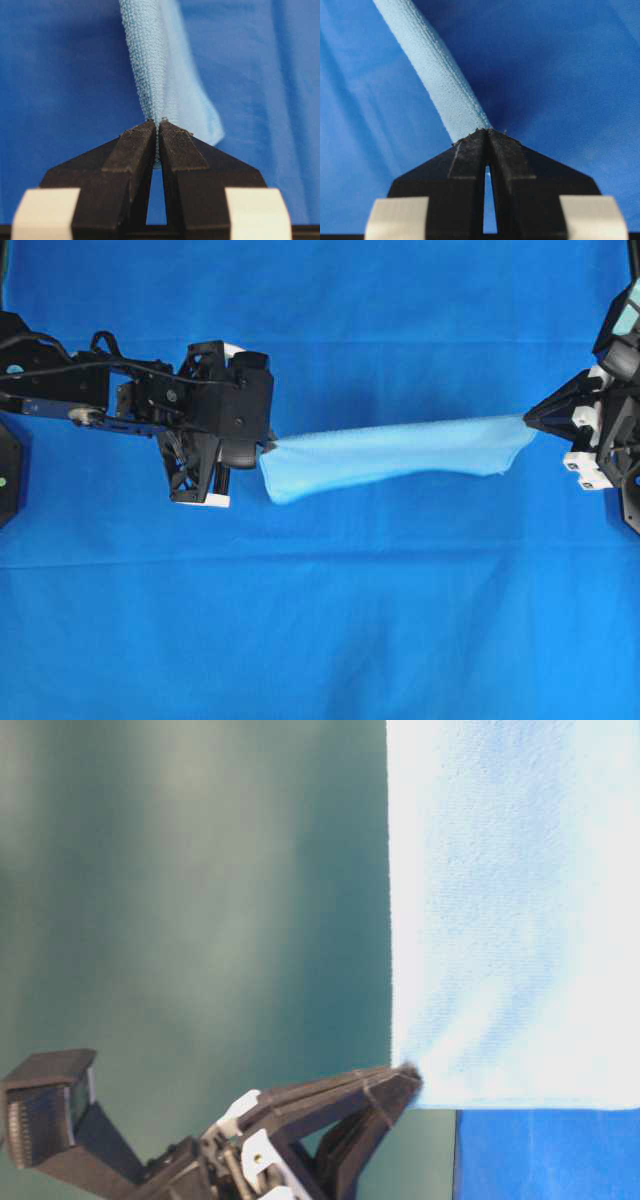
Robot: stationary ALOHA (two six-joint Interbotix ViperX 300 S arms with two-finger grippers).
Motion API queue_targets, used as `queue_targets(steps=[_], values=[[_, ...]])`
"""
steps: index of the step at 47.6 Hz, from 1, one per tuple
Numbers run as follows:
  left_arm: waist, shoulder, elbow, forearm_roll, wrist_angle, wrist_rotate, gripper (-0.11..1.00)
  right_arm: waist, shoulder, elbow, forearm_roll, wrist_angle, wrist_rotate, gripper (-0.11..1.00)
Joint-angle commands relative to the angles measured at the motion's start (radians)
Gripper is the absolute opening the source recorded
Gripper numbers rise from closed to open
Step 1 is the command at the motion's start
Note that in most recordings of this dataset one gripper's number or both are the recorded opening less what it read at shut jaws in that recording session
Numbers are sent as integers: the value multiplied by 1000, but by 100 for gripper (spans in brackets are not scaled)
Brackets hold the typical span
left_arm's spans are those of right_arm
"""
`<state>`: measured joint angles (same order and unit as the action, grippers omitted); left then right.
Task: Fold the light blue towel.
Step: 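Lift the strip and swing the right end upward, rotating it vertical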
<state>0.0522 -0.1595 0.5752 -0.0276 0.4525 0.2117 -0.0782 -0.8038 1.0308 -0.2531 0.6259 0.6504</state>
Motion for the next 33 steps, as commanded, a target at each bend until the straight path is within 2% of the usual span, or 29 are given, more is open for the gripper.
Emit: queue_targets(steps=[1,9,13,26,33], values=[[-3,-31,-21,0,0,2,4,-3,9,-20,-3,-5,2,2],[-18,-35,-20,0,-6,-20,4,-14,37,-23,-34,-21,9,2],[-43,-34,-21,0,-15,-35,4,-46,55,-37,-61,-37,9,2],[-175,-26,-26,0,-121,-60,4,-236,164,-117,-184,-123,6,2],[-225,-8,-44,0,-207,-66,4,-310,261,-184,-224,-181,-8,2]])
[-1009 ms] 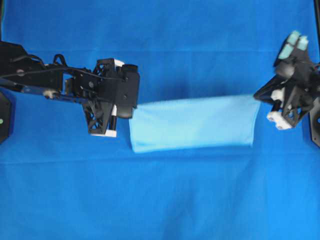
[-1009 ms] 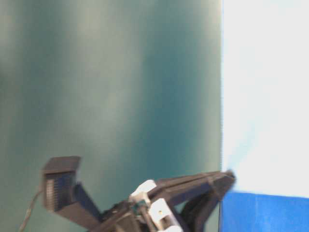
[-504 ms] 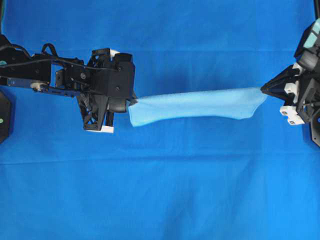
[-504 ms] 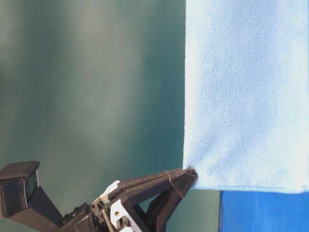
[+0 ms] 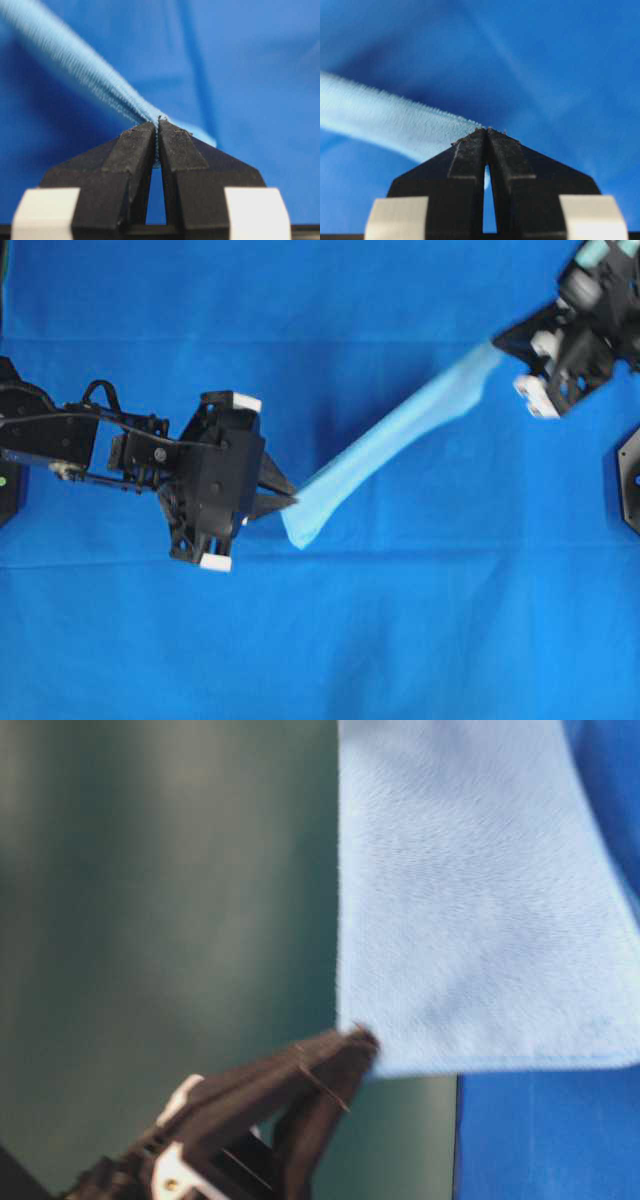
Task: Fold the light blue towel.
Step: 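Lift the strip and swing the right end upward, rotating it vertical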
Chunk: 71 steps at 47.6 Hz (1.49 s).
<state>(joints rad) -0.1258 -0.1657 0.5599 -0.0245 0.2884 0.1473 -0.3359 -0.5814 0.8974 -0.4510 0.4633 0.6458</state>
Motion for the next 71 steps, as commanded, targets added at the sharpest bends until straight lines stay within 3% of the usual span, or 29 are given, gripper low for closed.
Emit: queue_targets(steps=[1,14,28,40,48,62,71], values=[[-54,2,-35,-3,-49,-2,4,-60,54,-60,-32,-28,-5,2],[-101,77,-129,-3,-107,52,4,-109,287,-242,-121,-120,-5,2],[-101,121,-156,-3,-112,52,4,-110,411,-377,-158,-127,-6,2],[-86,178,-164,-2,-229,72,4,-126,380,-341,-161,-123,-6,2],[-69,296,-245,-3,-331,83,4,-144,307,-259,-163,-123,-3,2],[-57,468,-466,-3,-334,97,4,-146,144,-118,-163,-92,5,2],[-55,485,-465,-3,-327,83,4,-144,153,-103,-161,-94,5,2]])
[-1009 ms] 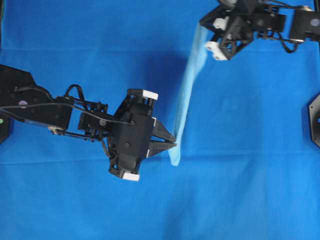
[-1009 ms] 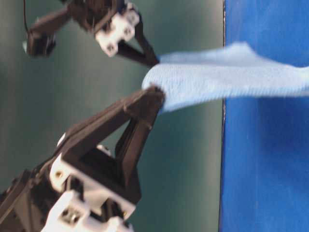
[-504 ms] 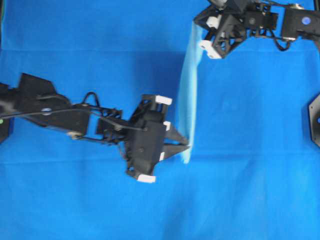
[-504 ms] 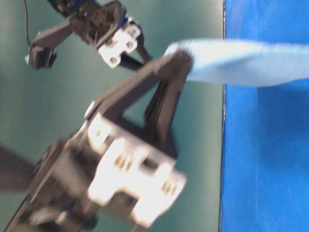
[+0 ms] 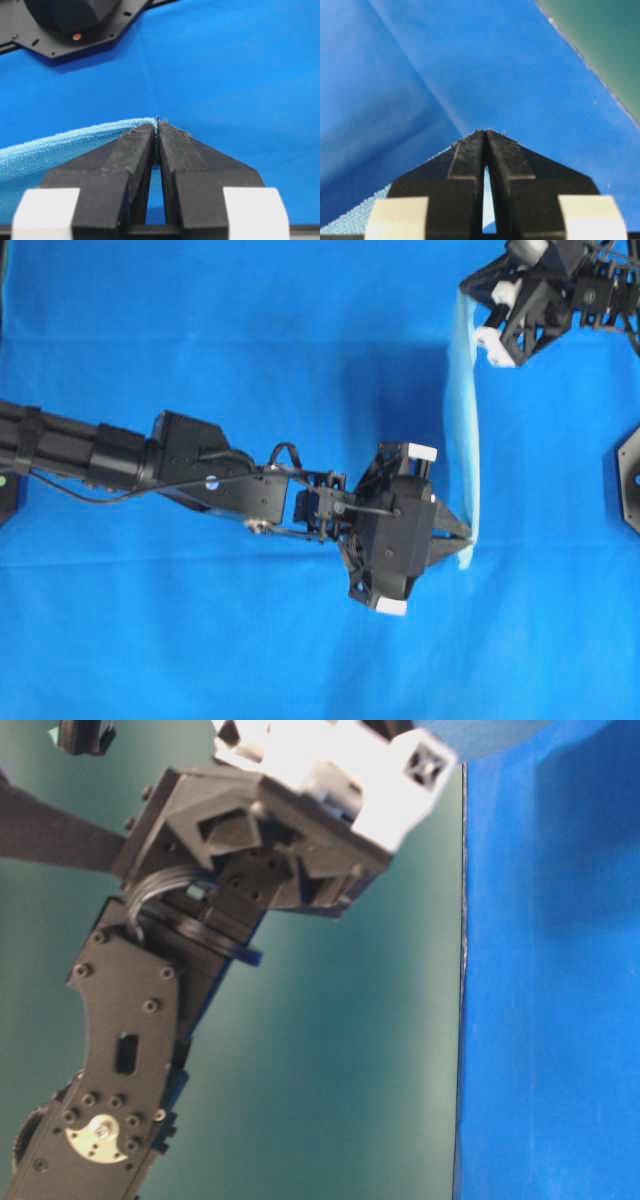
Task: Fold the light blue towel.
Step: 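Lift the strip and swing the right end upward, rotating it vertical, then lay the strip down vertically and release both grippers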
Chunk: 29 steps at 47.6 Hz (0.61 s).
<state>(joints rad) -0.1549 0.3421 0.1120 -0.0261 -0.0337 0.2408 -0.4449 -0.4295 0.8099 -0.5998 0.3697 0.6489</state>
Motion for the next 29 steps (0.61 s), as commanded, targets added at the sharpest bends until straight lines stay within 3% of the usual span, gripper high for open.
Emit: queue_targets(steps=[1,9,19,29], values=[[-26,-25,-11,-2,-5,-14,4,-37,8,-17,-12,-2,2,2],[-25,-51,61,-2,-6,-51,4,-37,103,-40,-11,-51,2,2],[-31,-126,241,-3,-35,-101,4,-35,265,-107,-9,-184,3,2],[-43,-198,411,-3,-115,-156,4,-5,413,-219,-9,-235,-2,2]])
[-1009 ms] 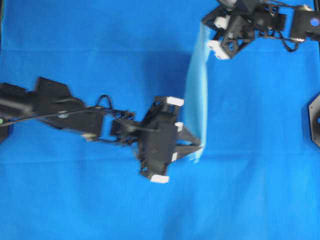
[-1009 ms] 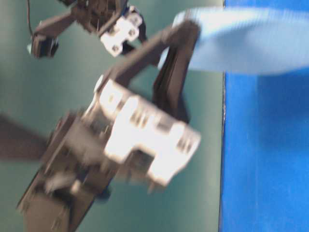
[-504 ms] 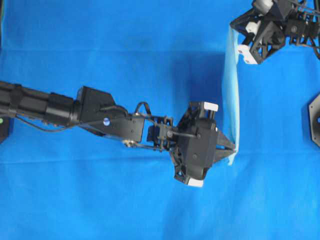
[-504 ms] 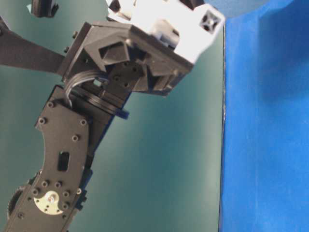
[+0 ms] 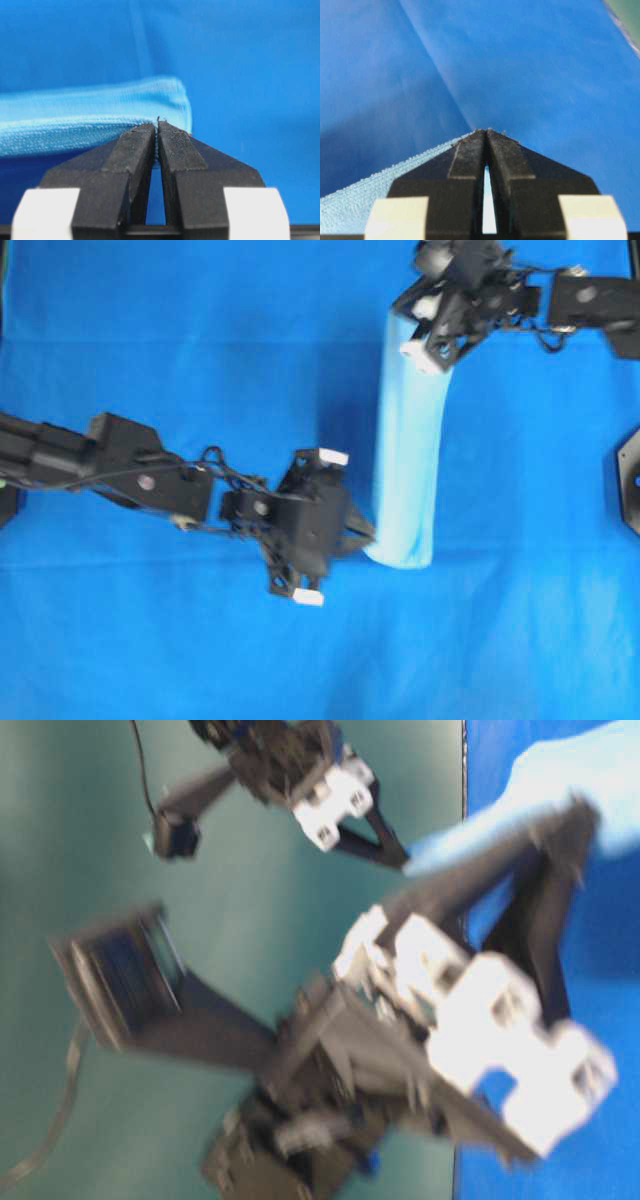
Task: Fold the light blue towel.
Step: 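Lay the strip down vertically and release both grippers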
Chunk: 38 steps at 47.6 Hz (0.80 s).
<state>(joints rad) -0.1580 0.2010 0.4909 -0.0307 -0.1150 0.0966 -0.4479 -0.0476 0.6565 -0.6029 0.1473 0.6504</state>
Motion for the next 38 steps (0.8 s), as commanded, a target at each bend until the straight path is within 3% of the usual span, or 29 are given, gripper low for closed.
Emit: queue_targets(steps=[1,12,31,35,38], values=[[-40,-61,43,2,-41,-17,4,3,43,-75,-6,-12,-5,2],[-38,-92,127,2,-97,-31,4,14,115,-146,-11,-15,-11,2],[-8,-60,106,2,-117,-32,4,31,118,-126,-11,-49,-46,2],[-6,-60,101,2,-117,-32,15,31,117,-127,-11,-51,-51,4],[-8,-60,101,2,-112,-31,31,32,117,-126,-11,-54,-55,18]])
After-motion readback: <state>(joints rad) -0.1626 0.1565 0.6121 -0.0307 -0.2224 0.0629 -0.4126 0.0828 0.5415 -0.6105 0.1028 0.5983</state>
